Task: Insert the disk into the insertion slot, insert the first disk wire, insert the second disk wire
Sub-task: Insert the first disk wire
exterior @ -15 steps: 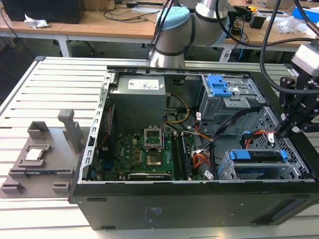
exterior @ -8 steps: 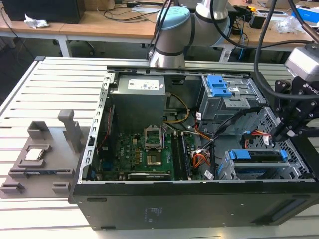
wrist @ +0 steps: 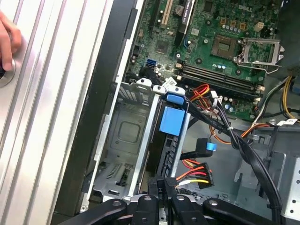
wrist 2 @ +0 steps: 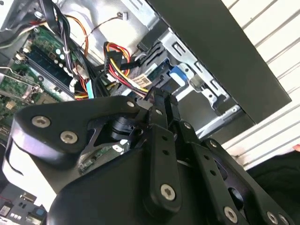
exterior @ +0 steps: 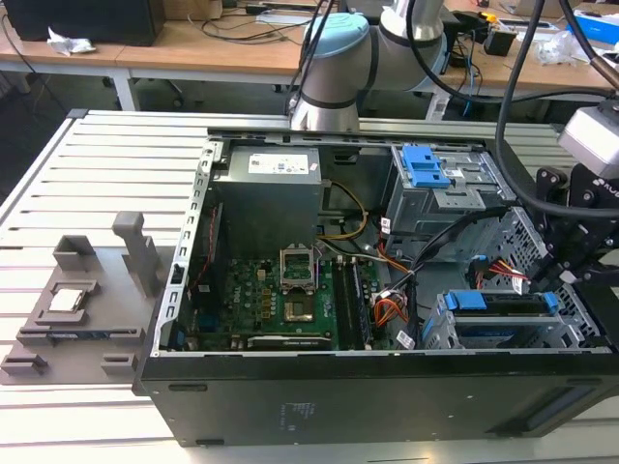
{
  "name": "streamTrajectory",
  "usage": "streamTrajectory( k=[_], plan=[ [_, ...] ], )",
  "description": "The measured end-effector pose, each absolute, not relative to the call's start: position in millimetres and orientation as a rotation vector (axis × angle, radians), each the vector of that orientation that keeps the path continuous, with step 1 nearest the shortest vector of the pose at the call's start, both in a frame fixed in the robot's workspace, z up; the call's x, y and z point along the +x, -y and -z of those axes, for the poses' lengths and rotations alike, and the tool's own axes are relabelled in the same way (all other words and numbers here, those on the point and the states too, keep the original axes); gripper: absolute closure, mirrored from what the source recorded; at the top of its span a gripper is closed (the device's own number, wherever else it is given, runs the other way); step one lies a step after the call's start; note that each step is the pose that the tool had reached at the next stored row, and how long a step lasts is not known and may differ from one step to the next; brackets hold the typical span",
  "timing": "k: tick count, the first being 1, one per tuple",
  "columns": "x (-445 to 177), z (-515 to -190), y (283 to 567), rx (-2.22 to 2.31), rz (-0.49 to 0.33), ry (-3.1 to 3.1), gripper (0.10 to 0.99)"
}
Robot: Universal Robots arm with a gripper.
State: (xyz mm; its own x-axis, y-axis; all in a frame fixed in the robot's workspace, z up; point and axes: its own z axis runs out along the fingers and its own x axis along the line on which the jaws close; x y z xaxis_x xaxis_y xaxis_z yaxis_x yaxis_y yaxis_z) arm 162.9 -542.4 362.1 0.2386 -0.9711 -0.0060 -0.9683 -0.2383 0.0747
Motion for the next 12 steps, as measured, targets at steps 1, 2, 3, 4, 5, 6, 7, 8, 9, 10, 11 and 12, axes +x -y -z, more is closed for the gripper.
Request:
streamTrajectory(
  k=[1,2,3,4,5,6,7,8,9,10,11,12],
  plan=[
    [162.9,-362.1,542.5,2.428,0.079,1.904,0.914],
    [162.8,-362.1,542.5,2.428,0.078,1.904,0.914],
    [162.8,-362.1,542.6,2.428,0.078,1.904,0.914],
    [162.8,-362.1,542.7,2.428,0.078,1.904,0.914],
    [162.8,-362.1,542.7,2.428,0.078,1.904,0.914],
    [162.8,-362.1,542.8,2.428,0.078,1.904,0.914],
    [162.8,-362.1,542.9,2.428,0.078,1.904,0.914],
    [162.8,-362.1,543.0,2.428,0.078,1.904,0.914],
    [162.8,-362.1,543.0,2.428,0.078,1.904,0.914],
    [162.8,-362.1,543.0,2.427,0.079,1.905,0.914],
    [162.8,-362.1,543.1,2.410,0.079,1.927,0.914],
    [162.8,-361.9,543.0,2.386,0.080,1.959,0.914]
  ],
)
